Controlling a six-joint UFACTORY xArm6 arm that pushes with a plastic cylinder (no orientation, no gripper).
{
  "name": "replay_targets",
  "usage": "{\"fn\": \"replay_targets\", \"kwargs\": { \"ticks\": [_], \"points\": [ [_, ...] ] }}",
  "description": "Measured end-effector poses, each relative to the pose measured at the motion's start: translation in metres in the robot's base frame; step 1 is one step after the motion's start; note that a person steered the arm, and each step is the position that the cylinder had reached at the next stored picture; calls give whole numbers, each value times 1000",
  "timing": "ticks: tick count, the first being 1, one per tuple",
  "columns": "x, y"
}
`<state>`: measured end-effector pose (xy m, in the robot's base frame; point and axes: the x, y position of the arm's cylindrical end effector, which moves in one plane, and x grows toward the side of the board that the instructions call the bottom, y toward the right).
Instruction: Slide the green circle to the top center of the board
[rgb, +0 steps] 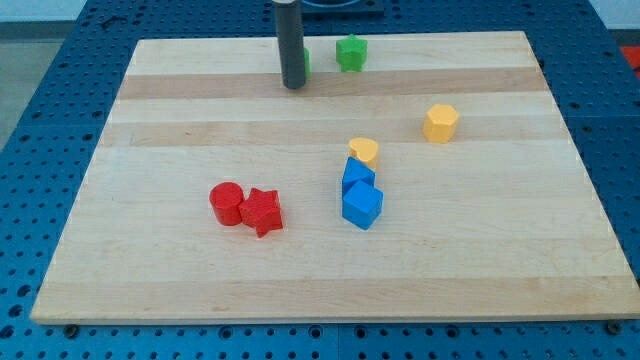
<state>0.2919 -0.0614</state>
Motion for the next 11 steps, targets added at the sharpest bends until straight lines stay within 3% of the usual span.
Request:
{"fn": "replay_targets", "kwargs": {
  "ticks": [2,3,4,5,8,11],
  "points": [
    [-1,-52],
    [-35,-61],
    [-37,-58],
    [-68,-20],
    [-61,-2],
    [-76,-65]
  ]
}}
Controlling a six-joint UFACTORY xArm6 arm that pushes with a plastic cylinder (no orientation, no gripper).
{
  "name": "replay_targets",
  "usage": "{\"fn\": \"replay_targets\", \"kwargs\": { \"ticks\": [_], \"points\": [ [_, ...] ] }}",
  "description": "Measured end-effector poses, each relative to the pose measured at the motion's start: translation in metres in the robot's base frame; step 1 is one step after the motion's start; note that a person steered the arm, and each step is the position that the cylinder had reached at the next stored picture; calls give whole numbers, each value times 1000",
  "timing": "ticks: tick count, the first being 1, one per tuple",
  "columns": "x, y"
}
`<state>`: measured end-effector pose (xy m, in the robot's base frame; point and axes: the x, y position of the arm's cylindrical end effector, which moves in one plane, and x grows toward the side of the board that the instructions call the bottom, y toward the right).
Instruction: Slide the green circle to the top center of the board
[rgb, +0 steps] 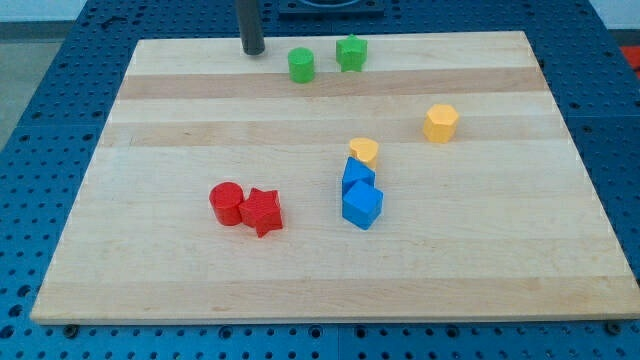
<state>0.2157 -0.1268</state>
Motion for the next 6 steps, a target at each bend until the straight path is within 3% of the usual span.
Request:
{"fn": "replay_targets", "kwargs": {
  "ticks": [1,3,4,5,6],
  "points": [
    [40,-14],
    [61,-16],
    [62,44],
    [62,45],
    [62,97]
  ]
}}
